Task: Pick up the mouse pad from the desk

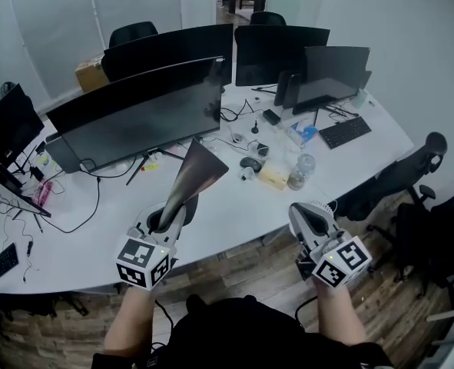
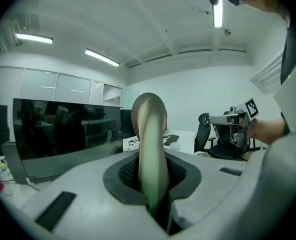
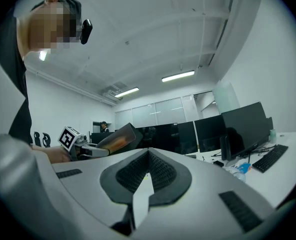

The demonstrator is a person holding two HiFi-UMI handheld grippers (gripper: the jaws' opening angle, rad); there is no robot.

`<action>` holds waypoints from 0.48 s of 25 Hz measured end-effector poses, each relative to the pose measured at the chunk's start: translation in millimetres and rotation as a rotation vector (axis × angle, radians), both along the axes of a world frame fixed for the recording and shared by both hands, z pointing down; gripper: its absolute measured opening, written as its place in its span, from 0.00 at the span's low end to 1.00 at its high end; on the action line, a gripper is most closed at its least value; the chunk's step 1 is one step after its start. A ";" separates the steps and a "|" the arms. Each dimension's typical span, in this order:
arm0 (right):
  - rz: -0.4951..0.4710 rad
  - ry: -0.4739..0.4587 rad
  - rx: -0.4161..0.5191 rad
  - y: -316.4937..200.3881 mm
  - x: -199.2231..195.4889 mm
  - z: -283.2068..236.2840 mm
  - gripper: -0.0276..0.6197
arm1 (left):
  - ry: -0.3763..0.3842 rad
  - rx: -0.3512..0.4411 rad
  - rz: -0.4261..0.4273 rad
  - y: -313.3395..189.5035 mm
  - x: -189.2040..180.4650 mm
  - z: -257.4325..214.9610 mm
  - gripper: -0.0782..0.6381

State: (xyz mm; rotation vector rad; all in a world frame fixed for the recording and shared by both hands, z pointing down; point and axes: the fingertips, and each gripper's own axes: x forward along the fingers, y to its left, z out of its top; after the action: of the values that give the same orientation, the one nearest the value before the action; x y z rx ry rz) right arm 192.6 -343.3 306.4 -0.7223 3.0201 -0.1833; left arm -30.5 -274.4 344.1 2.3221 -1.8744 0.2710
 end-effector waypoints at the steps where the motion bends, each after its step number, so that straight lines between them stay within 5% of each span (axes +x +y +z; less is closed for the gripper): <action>1: -0.012 -0.004 -0.014 2.6 -5.7 3.8 0.05 | -0.002 0.006 -0.004 1.5 -3.1 -2.2 0.18; 12: -0.070 0.019 -0.020 19.6 -34.7 19.6 0.05 | 0.047 -0.011 -0.064 20.5 -11.7 22.9 0.18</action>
State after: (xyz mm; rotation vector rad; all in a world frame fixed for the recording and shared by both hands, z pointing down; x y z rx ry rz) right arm 157.9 -323.7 326.0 -0.6231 3.0683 -0.2100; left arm -42.2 -253.8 367.0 2.2362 -1.9157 0.2171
